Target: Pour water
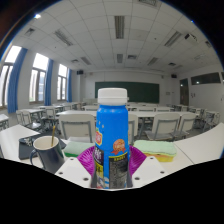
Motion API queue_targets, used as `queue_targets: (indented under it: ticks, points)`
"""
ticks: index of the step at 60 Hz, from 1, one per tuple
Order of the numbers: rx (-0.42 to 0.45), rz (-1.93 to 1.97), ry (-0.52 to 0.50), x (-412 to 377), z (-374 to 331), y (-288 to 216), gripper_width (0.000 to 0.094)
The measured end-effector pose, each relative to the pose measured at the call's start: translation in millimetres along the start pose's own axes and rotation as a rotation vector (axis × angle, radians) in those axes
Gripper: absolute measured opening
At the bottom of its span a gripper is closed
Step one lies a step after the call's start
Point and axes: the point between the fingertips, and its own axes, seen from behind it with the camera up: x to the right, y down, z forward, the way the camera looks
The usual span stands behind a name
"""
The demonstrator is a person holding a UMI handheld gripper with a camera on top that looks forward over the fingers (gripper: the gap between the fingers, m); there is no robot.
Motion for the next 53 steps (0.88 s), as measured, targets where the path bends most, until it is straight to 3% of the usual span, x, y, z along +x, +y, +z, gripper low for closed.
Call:
queue_targets:
  ticks: [8,15,19,21,31,42,53]
  points:
    - [0.004,-0.005,0.000,1.2,2.9,-4.2,0.0422]
    - [-0.044,0.004,-0.006,16.8,-21.2,-0.7,0.0623]
    - [-0.088,0.013,-0.027,20.5,-34.2,6.4,0.0870]
    - [-0.087,0.014,-0.038,23.4,-44.0,6.9,0.0837]
    - [-0.090,0.008,-0.037,41.9,-119.6,18.5,0.0844]
    - [-0.058,-0.004,-0.166,-4.4,-222.5,23.8,0.0845]
    - [-0.046,0.052,-0.313,-51.3,-271.2,46.4,0.0849]
